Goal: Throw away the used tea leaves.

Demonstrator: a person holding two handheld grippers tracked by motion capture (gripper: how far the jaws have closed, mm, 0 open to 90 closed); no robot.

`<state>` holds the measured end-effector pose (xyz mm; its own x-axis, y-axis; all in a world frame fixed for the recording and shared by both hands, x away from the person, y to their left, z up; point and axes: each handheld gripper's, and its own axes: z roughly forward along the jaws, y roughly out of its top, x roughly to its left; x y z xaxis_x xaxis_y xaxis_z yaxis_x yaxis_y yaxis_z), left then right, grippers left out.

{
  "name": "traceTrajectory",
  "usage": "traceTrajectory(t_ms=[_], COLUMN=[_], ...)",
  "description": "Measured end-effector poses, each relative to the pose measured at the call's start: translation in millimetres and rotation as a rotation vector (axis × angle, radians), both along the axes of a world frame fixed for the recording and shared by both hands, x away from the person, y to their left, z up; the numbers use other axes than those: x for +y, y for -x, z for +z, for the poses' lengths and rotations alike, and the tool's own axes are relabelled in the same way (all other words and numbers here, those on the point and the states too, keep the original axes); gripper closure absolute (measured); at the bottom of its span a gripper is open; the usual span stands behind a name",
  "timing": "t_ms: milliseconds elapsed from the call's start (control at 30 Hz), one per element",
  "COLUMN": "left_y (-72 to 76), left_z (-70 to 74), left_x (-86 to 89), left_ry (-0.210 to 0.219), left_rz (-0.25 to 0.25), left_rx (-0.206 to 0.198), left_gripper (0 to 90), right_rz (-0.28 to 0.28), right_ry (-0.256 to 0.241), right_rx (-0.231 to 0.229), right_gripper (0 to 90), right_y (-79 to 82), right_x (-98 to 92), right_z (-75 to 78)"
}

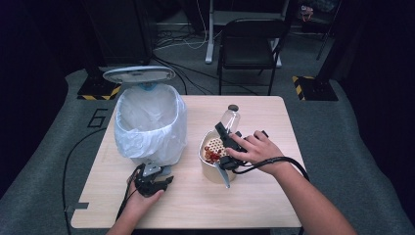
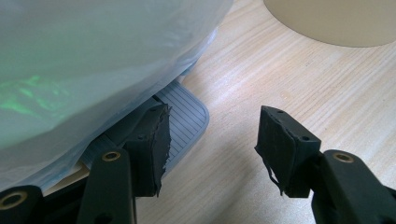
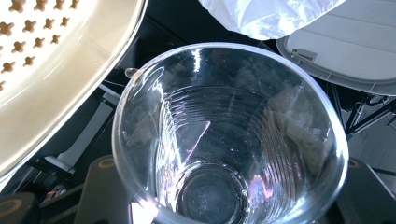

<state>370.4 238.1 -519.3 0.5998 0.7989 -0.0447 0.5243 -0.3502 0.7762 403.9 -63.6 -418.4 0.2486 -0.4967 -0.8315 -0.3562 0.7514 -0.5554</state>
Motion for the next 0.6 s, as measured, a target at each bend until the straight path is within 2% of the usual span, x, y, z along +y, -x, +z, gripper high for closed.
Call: traceTrajectory(t_ms=[33,67,100,167,267,300,333,367,433,467,500,567,600], left_y=[0.1,0.1,0.1,0.1,0.1,0.0,0.1,0.1,0.1,0.1,0.1,0.1,0.0], left_z=[0.0,-0.1,-0.1,-0.1,-0.1,0.0,0.0,0.0,-0.1,-0.1,-0.1,-0.1,-0.1], left_x=[-0.1,-0.1,-0.1,-0.2,-0.1,0.0,-0.1,-0.1,-0.1,-0.2,-0.1,-0.2,-0.1], left_ry=[0.000,0.001,0.000,0.000,0.000,-0.001,0.000,0.000,0.000,0.001,0.000,0.000,0.000], left_rz=[0.001,0.001,0.001,0.001,0.001,0.000,0.001,0.001,0.001,0.001,0.001,0.001,0.001], left_rx=[0.000,-0.001,0.000,-0.001,0.000,0.000,0.000,0.000,0.000,0.000,0.000,-0.001,-0.001], left_gripper=[44.2,44.2,44.2,44.2,44.2,44.2,44.2,44.2,44.2,44.2,44.2,44.2,44.2], right_rz=[-0.064,-0.032,-0.002,0.000,0.000,-0.009,0.001,0.004,-0.001,-0.028,-0.025,-0.023,-0.034], right_ry=[-0.084,-0.094,0.005,0.009,0.013,-0.021,0.019,0.034,0.016,0.037,0.059,0.055,-0.013], right_rx=[0.103,0.061,0.009,0.001,-0.002,0.013,-0.002,-0.002,-0.005,0.051,0.046,0.048,0.066], right_gripper=[41.2,41.2,41.2,41.2,41.2,41.2,41.2,41.2,41.2,41.2,41.2,41.2,41.2], right_y=[2.0,1.7,0.3,0.9,0.9,1.4,2.0,2.1,2.6,2.5,2.0,2.3,3.0], right_x=[-3.1,-1.6,0.5,0.8,1.1,0.4,2.8,3.8,2.7,1.7,1.8,2.0,0.9], right_z=[-8.3,-6.0,1.3,0.9,0.3,-2.4,0.3,1.5,-0.6,-2.9,-1.9,-2.1,-6.9])
